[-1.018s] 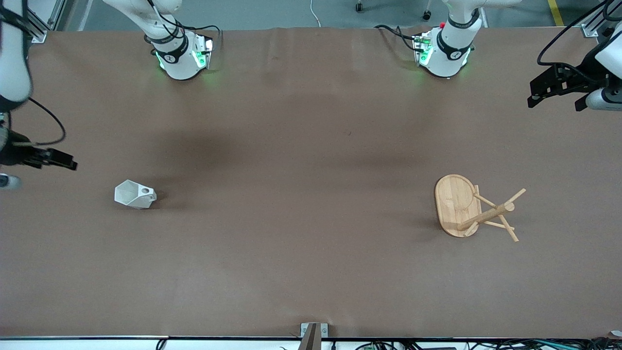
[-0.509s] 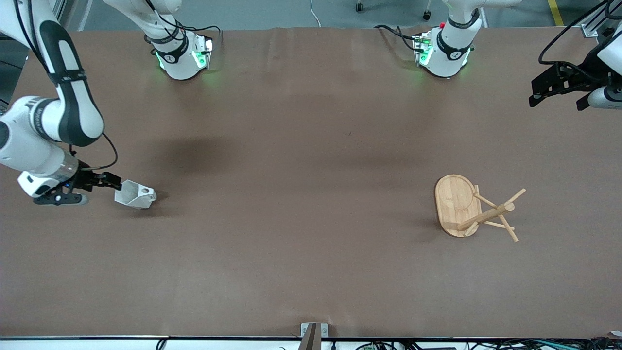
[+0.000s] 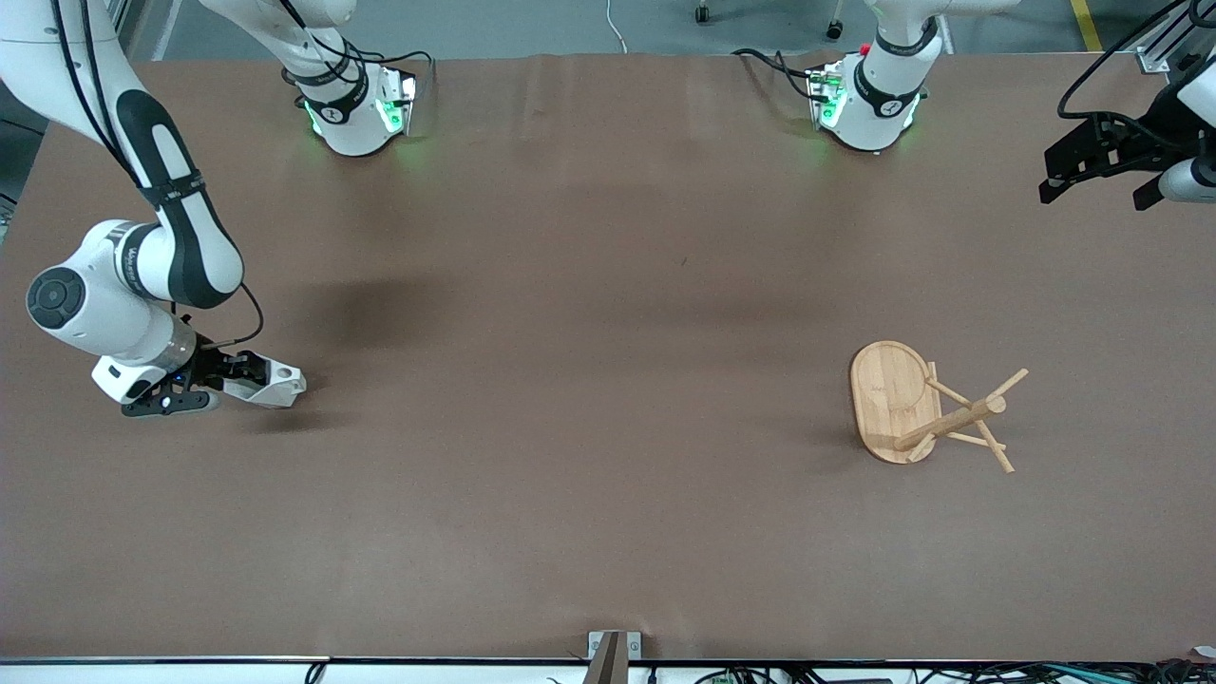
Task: Hang cup on rack
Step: 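Reach the right gripper down to the white cup and grasp it, then lift the cup with the right gripper while the left gripper approaches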
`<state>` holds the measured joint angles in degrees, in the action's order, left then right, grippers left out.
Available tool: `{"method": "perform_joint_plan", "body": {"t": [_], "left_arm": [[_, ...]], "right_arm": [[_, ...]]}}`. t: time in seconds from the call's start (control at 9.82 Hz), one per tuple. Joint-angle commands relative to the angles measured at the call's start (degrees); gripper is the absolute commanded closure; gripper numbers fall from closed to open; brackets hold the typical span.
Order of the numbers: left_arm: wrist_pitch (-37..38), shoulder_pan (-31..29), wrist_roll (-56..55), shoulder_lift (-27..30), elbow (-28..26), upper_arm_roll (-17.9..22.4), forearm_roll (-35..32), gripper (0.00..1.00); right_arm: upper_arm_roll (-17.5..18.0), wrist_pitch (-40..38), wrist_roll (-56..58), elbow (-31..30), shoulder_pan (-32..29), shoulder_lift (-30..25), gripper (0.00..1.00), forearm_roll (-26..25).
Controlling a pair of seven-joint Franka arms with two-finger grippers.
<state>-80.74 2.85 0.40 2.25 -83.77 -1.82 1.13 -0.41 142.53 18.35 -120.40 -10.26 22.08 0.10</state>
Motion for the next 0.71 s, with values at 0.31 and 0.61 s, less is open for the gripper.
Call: {"method": "perform_joint_plan", "body": {"t": [0.31,0.61], "left_arm": [[0.85,-0.3,-0.31,-0.05,-1.04,-0.29,-0.43,0.0],[0.85,-0.39,0.74,-0.14,-1.13,-0.29,-0.43,0.0]], "right_arm": [[0.49,0.73,1.25,1.4,-0.9,1.65,0.78,1.13],[0.67,-3.19,0.28,3.05,-0.12,1.39,0.99,1.13]]}}
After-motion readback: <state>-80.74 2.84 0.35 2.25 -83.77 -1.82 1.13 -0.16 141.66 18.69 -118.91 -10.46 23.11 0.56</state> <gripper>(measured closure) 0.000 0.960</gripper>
